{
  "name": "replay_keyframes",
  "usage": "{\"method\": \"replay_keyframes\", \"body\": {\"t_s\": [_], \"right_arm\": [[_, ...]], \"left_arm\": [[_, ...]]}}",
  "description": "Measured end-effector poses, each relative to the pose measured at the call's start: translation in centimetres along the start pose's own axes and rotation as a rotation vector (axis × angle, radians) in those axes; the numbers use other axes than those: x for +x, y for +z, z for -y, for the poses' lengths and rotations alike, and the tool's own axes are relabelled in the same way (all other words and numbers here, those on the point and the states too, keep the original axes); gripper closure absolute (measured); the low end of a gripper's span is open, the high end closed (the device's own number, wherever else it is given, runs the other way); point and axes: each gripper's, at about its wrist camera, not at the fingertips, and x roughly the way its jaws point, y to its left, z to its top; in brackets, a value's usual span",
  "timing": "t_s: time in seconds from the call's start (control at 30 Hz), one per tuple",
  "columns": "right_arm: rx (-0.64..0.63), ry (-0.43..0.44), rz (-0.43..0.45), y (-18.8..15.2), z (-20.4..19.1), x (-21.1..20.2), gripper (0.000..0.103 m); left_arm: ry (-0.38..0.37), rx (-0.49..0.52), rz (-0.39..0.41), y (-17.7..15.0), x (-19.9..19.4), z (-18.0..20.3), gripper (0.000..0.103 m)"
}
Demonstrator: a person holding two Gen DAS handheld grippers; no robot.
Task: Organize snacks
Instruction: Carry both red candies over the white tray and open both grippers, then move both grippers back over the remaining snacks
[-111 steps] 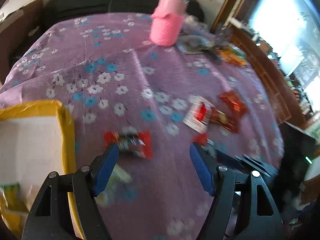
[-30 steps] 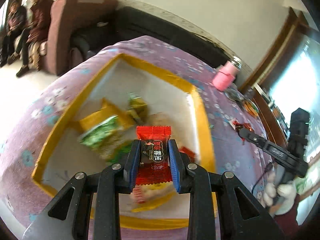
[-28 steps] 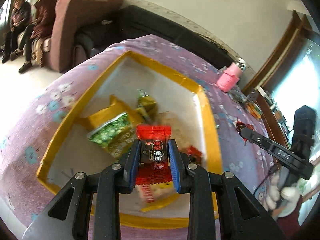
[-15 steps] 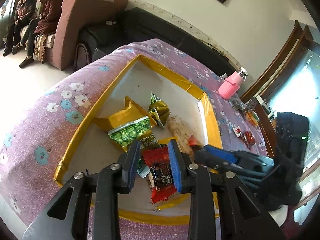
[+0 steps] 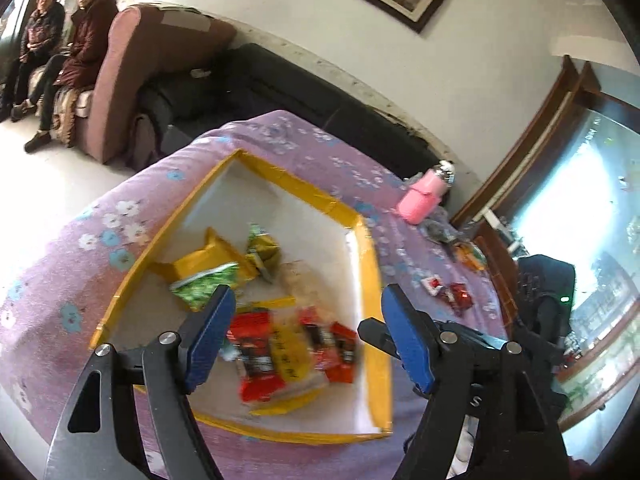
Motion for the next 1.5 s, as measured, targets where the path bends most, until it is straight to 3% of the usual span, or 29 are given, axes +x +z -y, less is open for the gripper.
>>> {"method": "replay_keyframes", "body": {"t_s": [0.2,0.47,0.63,0.9,1.0,1.03,1.17,1.33,1.43,1.5], "right_arm": [[0.110,-0.062,0.038,-1.1,5.8,-2.8,0.051],[0.309,-0.200,0.042,-3.4,15.7,-6.2,0.048],[0.266,-0.171,0.009,-2.8,15.1,-3.5,0.048],[0.273,-0.201,-0.038,2.8,15.1,4.4,0.049],[0.233,-0.196,-0.079,3.0,14.5,6.0,0.058],[0.198,-0.197,-0.094,2.8,14.0,6.2,0.072],[0.109,-0.212,-0.133,1.3,12.8,4.8,0.072],[0.146,-0.176,-0.186,-1.9,15.5,0.7,0.068],[0.307,-0.134,-0.080,-2.2,20.6,-3.7,0.067],[0.416,-0.189,-0.003,-2.3,24.8,-6.2,0.062]], "left_arm": [[0.025,0.020,-0.041,0.1,0.5,1.9,0.027],[-0.040,0.001,-0.149,-1.6,3.9,3.7,0.026],[-0.048,0.028,-0.177,-2.3,4.7,5.2,0.026],[-0.039,0.029,-0.183,-2.4,4.6,5.4,0.026],[-0.041,0.024,-0.185,-2.3,4.7,5.3,0.026],[-0.043,0.026,-0.187,-2.4,4.8,5.3,0.026],[-0.059,0.036,-0.208,-2.6,5.4,5.7,0.026],[-0.099,0.070,-0.227,-3.2,6.0,7.1,0.026],[-0.126,0.099,-0.233,-3.5,6.1,8.3,0.026],[-0.133,0.121,-0.246,-3.8,6.4,9.2,0.026]]}}
